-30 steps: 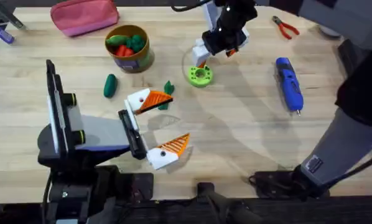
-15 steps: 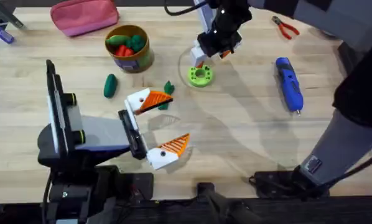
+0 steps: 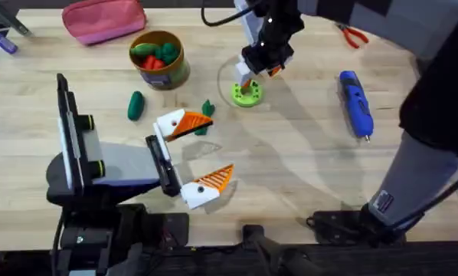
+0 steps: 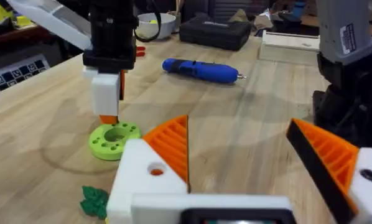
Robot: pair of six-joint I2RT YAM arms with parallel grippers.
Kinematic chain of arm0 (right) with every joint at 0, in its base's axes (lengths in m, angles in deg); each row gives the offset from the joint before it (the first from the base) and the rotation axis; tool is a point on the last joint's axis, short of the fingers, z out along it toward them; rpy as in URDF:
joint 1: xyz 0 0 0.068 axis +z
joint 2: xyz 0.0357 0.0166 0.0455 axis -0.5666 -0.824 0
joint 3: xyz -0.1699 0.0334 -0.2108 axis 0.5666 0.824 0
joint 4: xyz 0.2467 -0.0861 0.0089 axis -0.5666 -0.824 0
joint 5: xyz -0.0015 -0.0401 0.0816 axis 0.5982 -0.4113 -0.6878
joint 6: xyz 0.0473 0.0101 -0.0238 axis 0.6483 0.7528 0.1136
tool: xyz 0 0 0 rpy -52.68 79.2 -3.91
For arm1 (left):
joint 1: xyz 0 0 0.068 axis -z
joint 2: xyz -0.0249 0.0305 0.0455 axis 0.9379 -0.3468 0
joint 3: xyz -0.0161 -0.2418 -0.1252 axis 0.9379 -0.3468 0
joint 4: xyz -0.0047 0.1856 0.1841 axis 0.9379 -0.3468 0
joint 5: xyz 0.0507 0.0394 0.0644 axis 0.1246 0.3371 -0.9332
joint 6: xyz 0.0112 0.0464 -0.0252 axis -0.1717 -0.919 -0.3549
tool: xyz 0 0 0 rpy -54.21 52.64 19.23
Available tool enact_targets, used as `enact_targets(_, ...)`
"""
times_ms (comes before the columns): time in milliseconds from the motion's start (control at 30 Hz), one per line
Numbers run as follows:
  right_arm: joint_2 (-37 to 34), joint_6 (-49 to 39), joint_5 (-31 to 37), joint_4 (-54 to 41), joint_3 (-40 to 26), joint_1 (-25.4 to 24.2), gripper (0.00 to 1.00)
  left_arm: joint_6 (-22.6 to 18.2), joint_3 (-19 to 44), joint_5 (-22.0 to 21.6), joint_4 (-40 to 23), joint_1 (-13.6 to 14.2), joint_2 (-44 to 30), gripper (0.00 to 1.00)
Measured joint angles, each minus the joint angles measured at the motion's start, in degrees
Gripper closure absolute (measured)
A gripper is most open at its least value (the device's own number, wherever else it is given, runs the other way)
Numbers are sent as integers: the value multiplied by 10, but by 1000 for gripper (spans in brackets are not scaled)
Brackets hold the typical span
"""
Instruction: Pick up the gripper from the table and insert it into the empty holder that is missing its gripper. Then pick up a screw, insert it into the mounting hole, and use the screwdriver to tighten it. Finally, clean up the table by picking up the vegetable and placing it into the bucket.
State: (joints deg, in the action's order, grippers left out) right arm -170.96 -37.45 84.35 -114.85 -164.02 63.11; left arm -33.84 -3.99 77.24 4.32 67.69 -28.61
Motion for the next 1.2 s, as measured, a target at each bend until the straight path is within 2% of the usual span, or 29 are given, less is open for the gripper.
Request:
enact_targets(100,-10,-1,0,2,0,0,360,0,0,0,0,0,0,15)
enact_targets(200,-17,-2,0,9,0,0,428,0,0,0,0,0,0,15)
enact_targets(533,-18,-1,-1,21,0,0,514,0,0,0,0,0,0,15)
enact_targets(1033,-37,11,-17,25,0,3,705,0,0,0,0,0,0,15)
enact_targets(1100,-39,12,-17,24,0,3,765,0,0,0,0,0,0,15)
enact_targets(1200,-39,11,-16,24,-2,2,800,0,0,0,0,0,0,15)
